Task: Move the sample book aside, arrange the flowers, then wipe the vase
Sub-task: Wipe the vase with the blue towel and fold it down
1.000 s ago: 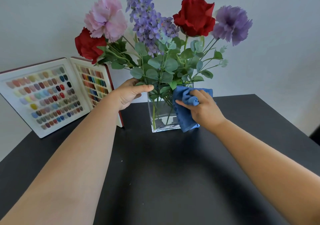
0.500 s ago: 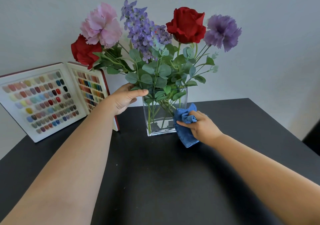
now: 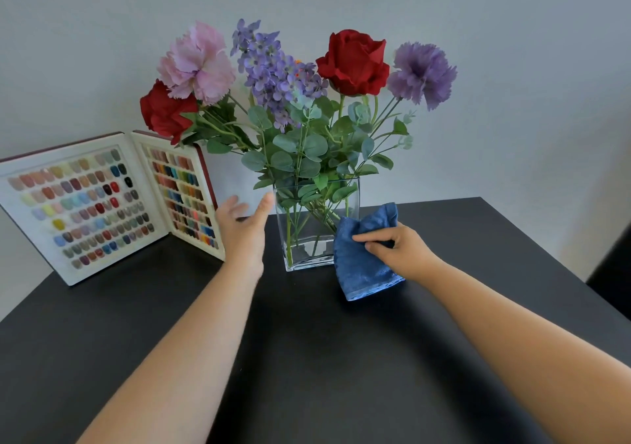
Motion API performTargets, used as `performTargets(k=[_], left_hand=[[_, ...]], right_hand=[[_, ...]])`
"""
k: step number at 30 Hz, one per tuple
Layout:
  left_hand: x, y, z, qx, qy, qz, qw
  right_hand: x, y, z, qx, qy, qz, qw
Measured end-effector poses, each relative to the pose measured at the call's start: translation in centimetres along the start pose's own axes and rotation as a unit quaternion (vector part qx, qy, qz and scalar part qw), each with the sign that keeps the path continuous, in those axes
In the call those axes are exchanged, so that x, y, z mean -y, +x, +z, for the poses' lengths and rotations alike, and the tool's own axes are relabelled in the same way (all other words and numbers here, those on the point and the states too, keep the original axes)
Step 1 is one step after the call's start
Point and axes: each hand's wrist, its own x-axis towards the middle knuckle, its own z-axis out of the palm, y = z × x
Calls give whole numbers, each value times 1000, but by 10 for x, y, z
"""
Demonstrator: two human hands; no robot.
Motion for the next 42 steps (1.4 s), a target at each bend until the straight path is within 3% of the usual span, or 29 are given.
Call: performTargets(k=[1, 3, 7, 9, 17, 22, 25, 27, 30, 35, 38, 42], left_hand=[[7, -13, 2, -34, -7, -3, 999], [19, -34, 9, -19, 29, -21, 999], [37, -62, 33, 152, 205, -33, 966], [45, -69, 48, 195, 248, -18, 949], [49, -74, 82, 131, 307, 112, 936], [43, -80, 67, 194, 274, 143, 931], [30, -80, 38, 221, 248, 120, 935], [22, -78, 10, 207, 226, 94, 947], [12, -76, -41, 179, 207, 66, 960], [1, -79, -135, 78, 306, 78, 945], [-9, -85, -190, 19, 395, 70, 916], [-22, -92, -260, -57, 552, 65, 829]], right_hand=[[-2, 0, -1, -16, 34, 18, 999], [-6, 0, -1, -49, 99, 49, 993], [-16, 3, -2, -109, 120, 88, 983], [-21, 3, 0, -117, 106, 108, 981], [-34, 3, 5, -55, 93, 177, 978], [-30, -3, -6, -46, 240, 250, 937], [-11, -12, -10, 50, 354, 240, 903], [4, -19, -3, 143, 413, 212, 874], [33, -31, 25, 225, 469, 210, 828], [96, -49, 94, 286, 415, 200, 840], [133, -61, 139, 307, 401, 200, 840], [184, -82, 206, 261, 425, 196, 844]])
